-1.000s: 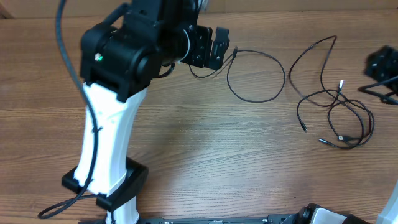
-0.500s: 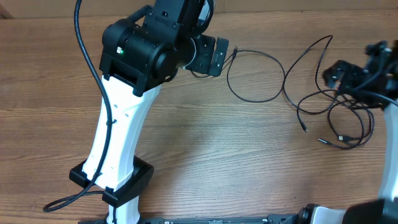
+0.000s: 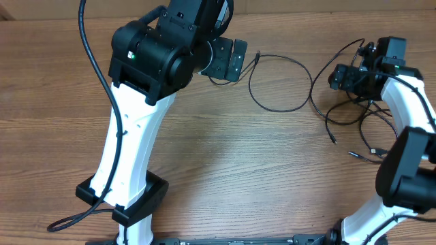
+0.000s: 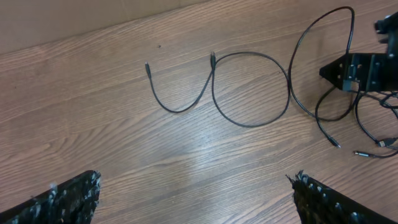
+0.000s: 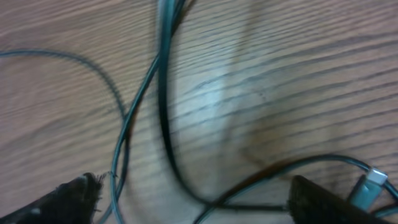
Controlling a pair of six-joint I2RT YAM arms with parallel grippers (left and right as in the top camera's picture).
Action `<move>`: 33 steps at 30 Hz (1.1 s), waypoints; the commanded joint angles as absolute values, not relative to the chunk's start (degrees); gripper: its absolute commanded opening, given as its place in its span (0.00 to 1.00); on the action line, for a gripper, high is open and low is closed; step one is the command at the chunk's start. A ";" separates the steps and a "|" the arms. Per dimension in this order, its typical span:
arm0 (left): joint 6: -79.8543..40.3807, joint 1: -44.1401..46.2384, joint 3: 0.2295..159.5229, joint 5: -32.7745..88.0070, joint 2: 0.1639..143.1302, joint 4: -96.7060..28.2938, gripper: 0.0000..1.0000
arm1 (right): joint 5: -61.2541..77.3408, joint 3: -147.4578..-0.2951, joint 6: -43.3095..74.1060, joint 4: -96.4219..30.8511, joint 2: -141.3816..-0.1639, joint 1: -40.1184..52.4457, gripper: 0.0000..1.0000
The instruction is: Untangle cables
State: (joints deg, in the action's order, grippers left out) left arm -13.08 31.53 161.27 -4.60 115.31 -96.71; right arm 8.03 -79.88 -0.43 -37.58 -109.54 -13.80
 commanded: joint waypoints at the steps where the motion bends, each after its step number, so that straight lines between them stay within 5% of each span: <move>1: -12.01 31.90 161.32 -5.58 115.07 -96.79 0.99 | 5.80 -79.85 -1.13 -35.07 -111.33 -13.89 0.75; 2: -12.01 31.90 161.32 -5.58 115.07 -96.79 1.00 | 5.80 -79.85 -0.89 -34.46 -111.74 -13.89 0.60; 3: -12.01 31.90 161.32 -5.58 115.07 -96.79 0.99 | 5.69 -79.85 -0.45 -33.41 -112.03 -13.89 0.21; 4: -12.01 31.90 161.32 -5.58 115.07 -96.79 1.00 | 5.58 -79.88 -0.43 -32.99 -112.03 -13.89 0.06; 10: -12.03 31.90 161.32 -5.56 115.07 -96.77 1.00 | 5.39 -86.17 -0.32 -35.53 -111.85 -13.89 0.04; 21: -12.29 31.90 161.29 -5.58 115.07 -96.75 1.00 | 4.93 -127.50 -0.54 -55.11 -111.85 -13.89 0.04; 33: -12.43 31.90 161.29 -5.58 117.08 -96.64 1.00 | -1.89 -155.89 -2.07 -61.47 -111.59 -13.89 0.04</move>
State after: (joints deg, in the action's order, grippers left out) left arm -13.08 31.53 161.27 -5.02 115.55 -96.66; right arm 1.52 -151.37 -1.08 -61.41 -112.55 -13.85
